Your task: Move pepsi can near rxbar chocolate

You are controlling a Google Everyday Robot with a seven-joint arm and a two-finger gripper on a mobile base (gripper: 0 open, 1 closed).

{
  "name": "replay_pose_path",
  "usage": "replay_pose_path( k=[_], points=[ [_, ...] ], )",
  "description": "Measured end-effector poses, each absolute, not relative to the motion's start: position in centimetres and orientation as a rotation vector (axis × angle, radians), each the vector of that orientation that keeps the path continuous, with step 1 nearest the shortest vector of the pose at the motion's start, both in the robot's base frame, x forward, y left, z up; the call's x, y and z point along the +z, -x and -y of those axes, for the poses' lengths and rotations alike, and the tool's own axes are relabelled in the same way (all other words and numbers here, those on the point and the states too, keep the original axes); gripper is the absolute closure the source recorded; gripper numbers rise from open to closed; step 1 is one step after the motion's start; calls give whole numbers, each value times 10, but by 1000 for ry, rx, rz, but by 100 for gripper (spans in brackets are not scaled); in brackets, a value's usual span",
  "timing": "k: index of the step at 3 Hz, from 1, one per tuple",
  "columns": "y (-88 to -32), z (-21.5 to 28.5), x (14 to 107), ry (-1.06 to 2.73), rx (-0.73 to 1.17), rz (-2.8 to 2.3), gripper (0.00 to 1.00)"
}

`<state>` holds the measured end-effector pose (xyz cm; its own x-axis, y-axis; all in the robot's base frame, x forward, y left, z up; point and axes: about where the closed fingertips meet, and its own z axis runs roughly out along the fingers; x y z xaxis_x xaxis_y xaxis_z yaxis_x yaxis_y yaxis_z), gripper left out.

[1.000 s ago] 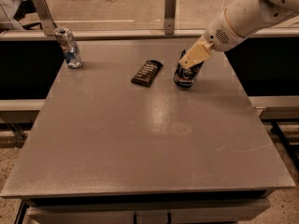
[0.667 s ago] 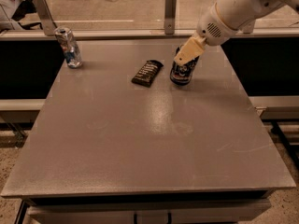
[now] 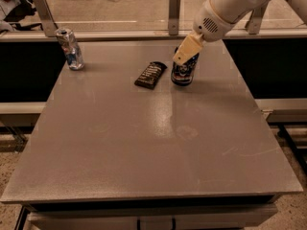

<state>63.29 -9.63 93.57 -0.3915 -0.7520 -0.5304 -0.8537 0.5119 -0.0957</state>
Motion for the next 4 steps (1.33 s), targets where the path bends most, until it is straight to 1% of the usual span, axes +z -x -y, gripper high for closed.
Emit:
replay_pose_path(
  k=[3,4],
  points=[
    [-633,91,931,1321,268,-2242,12],
    [-633,90,930,1324,270,-2242,0]
  ],
)
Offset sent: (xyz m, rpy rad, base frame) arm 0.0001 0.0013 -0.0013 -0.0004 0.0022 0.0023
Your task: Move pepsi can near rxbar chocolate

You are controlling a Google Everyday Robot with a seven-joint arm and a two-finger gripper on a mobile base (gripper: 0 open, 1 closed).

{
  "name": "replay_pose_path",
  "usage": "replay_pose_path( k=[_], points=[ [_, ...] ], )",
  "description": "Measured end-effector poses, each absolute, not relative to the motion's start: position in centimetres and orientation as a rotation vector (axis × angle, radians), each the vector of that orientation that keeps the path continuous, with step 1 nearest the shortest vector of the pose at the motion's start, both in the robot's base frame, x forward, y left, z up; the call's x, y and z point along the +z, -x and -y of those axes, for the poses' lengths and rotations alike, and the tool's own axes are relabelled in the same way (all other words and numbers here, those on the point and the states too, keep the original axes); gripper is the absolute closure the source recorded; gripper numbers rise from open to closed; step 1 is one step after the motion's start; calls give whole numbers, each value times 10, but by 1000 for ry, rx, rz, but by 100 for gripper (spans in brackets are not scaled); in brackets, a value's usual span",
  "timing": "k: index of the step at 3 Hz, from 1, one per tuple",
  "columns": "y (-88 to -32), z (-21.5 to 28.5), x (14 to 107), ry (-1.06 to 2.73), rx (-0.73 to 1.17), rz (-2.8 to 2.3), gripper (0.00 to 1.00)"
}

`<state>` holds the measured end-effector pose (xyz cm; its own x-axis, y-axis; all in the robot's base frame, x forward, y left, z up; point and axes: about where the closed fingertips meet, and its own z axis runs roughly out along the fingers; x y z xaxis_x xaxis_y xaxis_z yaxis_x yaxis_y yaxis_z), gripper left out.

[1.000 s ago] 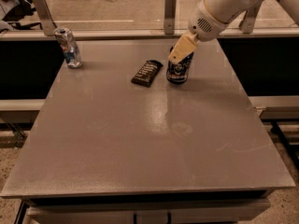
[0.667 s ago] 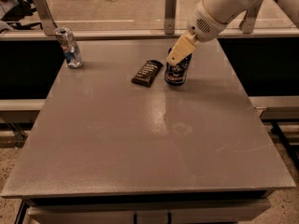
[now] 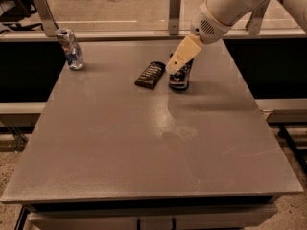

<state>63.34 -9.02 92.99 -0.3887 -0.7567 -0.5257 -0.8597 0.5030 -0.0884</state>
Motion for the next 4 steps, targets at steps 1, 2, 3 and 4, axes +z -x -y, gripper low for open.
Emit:
replay_pose_path(
  k=[1,2,3,4],
  points=[
    [-633,89,929,1329,288,-2238,0],
    [-631,107,946,1327,309,-2171,0],
    [-624,149,973,1341,320,-1999,0],
    [-624,149,973,1341,320,-1999,0]
  ],
)
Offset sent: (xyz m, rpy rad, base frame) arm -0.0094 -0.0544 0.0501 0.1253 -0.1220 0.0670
